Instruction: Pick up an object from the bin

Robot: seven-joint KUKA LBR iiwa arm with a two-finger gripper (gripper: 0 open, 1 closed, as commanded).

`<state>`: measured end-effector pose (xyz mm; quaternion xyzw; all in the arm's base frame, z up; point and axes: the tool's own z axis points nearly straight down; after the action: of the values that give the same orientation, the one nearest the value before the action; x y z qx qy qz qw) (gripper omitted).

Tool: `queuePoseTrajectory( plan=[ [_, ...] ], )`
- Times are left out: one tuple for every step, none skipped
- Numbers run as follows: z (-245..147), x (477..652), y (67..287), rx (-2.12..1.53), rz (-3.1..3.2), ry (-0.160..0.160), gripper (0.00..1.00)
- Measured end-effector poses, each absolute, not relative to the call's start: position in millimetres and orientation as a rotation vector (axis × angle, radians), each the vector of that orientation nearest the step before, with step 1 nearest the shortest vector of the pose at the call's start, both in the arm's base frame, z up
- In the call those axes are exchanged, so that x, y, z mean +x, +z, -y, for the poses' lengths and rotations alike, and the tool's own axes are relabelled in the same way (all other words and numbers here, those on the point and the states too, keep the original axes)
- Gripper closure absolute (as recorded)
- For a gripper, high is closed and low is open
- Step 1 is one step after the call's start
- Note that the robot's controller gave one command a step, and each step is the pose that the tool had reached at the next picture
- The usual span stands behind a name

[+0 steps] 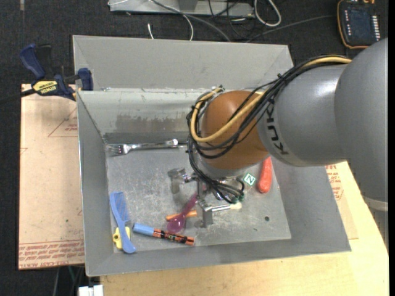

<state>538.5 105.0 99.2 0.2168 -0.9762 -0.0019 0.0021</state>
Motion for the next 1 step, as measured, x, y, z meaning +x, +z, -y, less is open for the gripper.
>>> queuePoseTrajectory(
  plan=[
    [-105.6, 527.3, 69.7, 0.928, 3.016, -0.007, 0.0]
  ],
)
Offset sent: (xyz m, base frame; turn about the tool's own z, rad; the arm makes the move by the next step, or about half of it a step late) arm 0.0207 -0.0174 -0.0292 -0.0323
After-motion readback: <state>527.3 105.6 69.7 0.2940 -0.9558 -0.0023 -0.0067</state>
